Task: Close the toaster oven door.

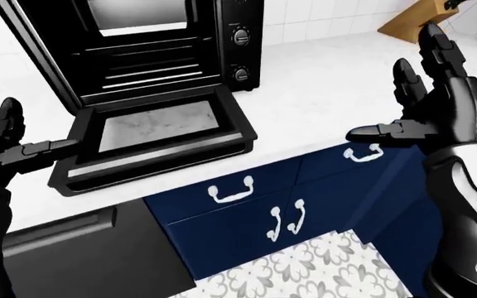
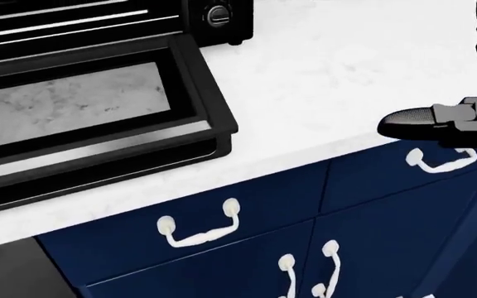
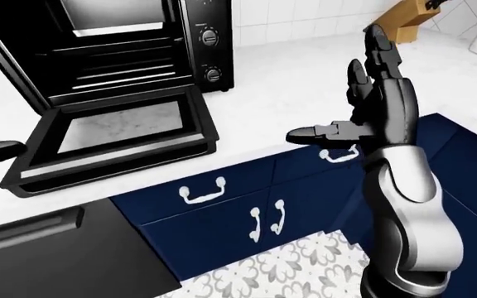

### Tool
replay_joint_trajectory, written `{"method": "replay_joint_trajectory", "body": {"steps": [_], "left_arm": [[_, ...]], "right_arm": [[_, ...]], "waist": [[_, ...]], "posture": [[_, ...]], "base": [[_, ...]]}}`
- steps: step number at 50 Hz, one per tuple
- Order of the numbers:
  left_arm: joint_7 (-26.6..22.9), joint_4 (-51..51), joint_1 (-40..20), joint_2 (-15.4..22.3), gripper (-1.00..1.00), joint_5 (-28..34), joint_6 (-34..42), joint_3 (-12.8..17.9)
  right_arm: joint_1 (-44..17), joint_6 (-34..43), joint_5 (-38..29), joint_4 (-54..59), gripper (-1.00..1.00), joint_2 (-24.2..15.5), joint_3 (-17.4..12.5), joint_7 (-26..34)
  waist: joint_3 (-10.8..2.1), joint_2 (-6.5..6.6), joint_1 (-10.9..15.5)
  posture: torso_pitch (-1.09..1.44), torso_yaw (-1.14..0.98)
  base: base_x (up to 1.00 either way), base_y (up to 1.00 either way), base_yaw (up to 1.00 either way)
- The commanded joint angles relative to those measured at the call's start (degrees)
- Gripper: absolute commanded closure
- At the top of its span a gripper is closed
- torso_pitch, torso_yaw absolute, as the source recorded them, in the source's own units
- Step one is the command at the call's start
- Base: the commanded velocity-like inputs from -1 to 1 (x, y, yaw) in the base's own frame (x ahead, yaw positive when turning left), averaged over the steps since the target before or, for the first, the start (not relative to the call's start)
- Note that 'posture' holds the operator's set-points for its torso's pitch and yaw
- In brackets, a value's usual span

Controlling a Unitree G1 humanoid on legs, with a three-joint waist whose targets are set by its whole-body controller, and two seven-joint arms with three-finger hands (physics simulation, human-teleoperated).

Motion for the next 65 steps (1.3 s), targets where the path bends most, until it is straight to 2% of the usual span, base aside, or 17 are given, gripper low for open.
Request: {"method": "replay_joint_trajectory", "body": {"steps": [1, 7, 10, 11, 13, 19, 23, 24, 26, 29, 32, 36, 43, 47, 53, 54, 65], "left_arm": [[0.16, -1.23, -1.30, 2.12, -1.00, 0.34, -2.13, 2.06], [-0.57, -1.08, -0.14, 2.54, -1.00, 0.46, -2.16, 3.25], [-0.89, -0.83, 0.39, 2.61, -1.00, 0.14, -1.95, 4.16], [-0.98, -0.80, 0.61, 2.66, -1.00, 0.14, -2.03, 4.38], [-1.08, -0.59, 1.03, 2.73, -1.00, 0.08, -2.11, 4.97], [-1.32, 0.25, 1.52, 3.11, -1.00, -0.48, -1.89, 6.03], [-1.03, 0.58, 1.47, 3.70, -1.00, -0.56, -2.09, 6.26], [-1.04, 0.69, 1.60, 3.72, -1.00, -0.51, -2.23, 6.34], [-1.40, 0.79, 2.17, 3.74, -1.00, -0.40, -2.57, 6.78], [-2.06, 1.61, 2.68, 3.93, -1.00, -0.04, -3.26, 7.36], [-2.23, 1.79, 2.82, 4.08, -1.00, 0.04, -3.31, 7.61], [-2.49, 2.51, 2.72, 4.59, -1.00, 0.09, -3.51, 7.96], [-2.43, 2.52, 2.37, 5.27, -1.00, -0.33, -3.00, 8.10], [-2.48, 2.22, 2.33, 5.44, -1.00, -0.56, -2.74, 8.12], [-2.51, 2.18, 2.29, 5.74, -1.00, -0.70, -2.61, 8.32], [-2.47, 2.31, 2.25, 5.76, -1.00, -0.67, -2.64, 8.33], [-2.53, 2.48, 2.32, 5.99, -1.00, -0.70, -2.72, 8.58]], "right_arm": [[-2.13, -1.41, 0.39, -1.65, -1.00, -0.83, 0.02, -0.01], [-2.23, -1.37, 0.57, -1.65, -1.00, -1.08, 0.03, -0.25], [-2.41, -1.23, 0.70, -1.70, -1.00, -1.26, -0.04, -0.32], [-2.42, -1.26, 0.70, -1.64, -1.00, -1.29, -0.06, -0.35], [-2.43, -1.29, 0.73, -1.61, -1.00, -1.29, -0.02, -0.40], [-2.48, -1.25, 0.76, -1.65, -1.00, -1.32, 0.00, -0.45], [-2.72, -1.09, 0.82, -1.64, -1.00, -1.46, -0.03, -0.49], [-2.74, -1.05, 0.86, -1.65, -1.00, -1.49, -0.05, -0.51], [-2.85, -0.98, 0.94, -1.65, -1.00, -1.56, -0.10, -0.56], [-2.75, -1.01, 0.89, -1.71, -1.00, -1.54, 0.01, -0.60], [-3.05, -0.88, 0.88, -1.63, -1.00, -1.66, -0.02, -0.65], [-2.95, -1.29, 0.31, -1.21, -1.00, -1.62, 0.22, -0.72], [-3.64, -1.35, 0.05, -0.63, -1.00, -1.96, -0.01, -0.95], [-3.85, -1.35, 0.27, -0.49, -1.00, -2.34, -0.23, -0.86], [-3.77, -1.40, 0.38, -0.76, -1.00, -2.41, -0.13, -0.71], [-3.72, -1.47, 0.36, -0.74, -1.00, -2.42, -0.12, -0.64], [-3.66, -1.49, 0.13, -0.78, -1.00, -2.34, -0.07, -0.57]], "waist": [[-1.52, -0.32, 0.40], [-0.58, 3.16, 0.18], [-2.03, 8.60, 0.03], [-1.28, 5.63, 0.52], [-1.12, 6.42, 0.61], [-0.78, 2.89, 0.77], [-1.77, -2.29, 1.00], [-1.28, 0.60, 0.39], [-1.22, -0.42, 0.47], [-1.46, 0.56, 0.40], [-0.55, 2.52, 0.20], [-2.18, 7.34, -0.49], [0.22, 4.19, 0.51], [0.10, 0.42, 1.39], [-0.63, 1.90, 1.28], [-1.89, 2.16, 1.10], [-1.39, 3.44, 0.45]], "posture": [[0.00, 0.00], [0.00, 0.00], [0.00, 0.00], [0.00, 0.00], [0.00, 0.00], [0.00, 0.00], [0.00, 0.00], [0.00, 0.00], [0.00, 0.00], [0.00, 0.00], [0.00, 0.00], [0.00, 0.00], [0.00, 0.00], [0.00, 0.00], [0.00, 0.00], [0.00, 0.00], [0.00, 0.00]], "base": [[0.10, 0.11, 0.00], [0.10, 0.10, 0.00], [0.10, 0.11, 0.00], [0.10, 0.11, 0.00], [0.10, 0.11, 0.00], [0.10, 0.11, 0.00], [0.10, 0.11, 0.00], [0.11, 0.10, 0.00], [0.11, 0.11, 0.00], [0.10, 0.11, 0.00], [0.10, 0.11, 0.00], [0.10, 0.11, 0.00], [0.06, 0.04, 0.00], [0.04, 0.01, 0.00], [0.04, 0.00, 0.00], [0.06, 0.00, 0.00], [0.06, 0.00, 0.00]]}}
